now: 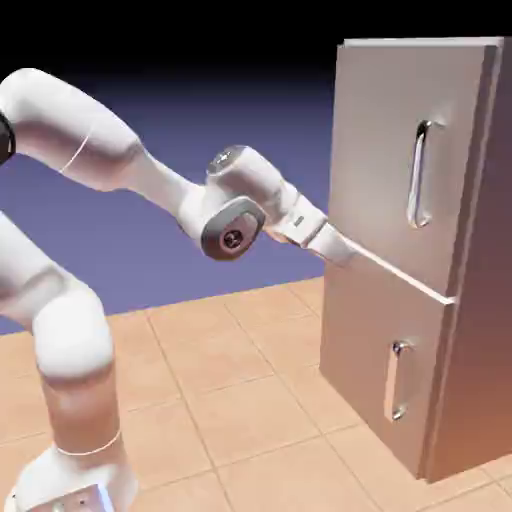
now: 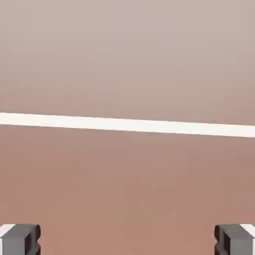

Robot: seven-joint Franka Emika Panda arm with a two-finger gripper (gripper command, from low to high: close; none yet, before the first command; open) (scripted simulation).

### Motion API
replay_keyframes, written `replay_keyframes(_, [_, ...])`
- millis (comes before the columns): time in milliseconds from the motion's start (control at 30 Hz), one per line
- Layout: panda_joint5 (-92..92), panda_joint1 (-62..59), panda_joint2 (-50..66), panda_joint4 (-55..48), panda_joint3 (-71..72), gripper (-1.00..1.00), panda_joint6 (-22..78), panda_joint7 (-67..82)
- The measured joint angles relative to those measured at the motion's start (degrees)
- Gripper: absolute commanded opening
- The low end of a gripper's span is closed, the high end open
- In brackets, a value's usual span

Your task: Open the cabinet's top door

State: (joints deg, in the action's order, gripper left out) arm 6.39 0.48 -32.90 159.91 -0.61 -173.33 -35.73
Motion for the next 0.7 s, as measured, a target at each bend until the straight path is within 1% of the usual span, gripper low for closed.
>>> replay_keyframes(700, [49.77,-1.62,-1.90,-8.46,-4.72,0.00,5.29,52.34])
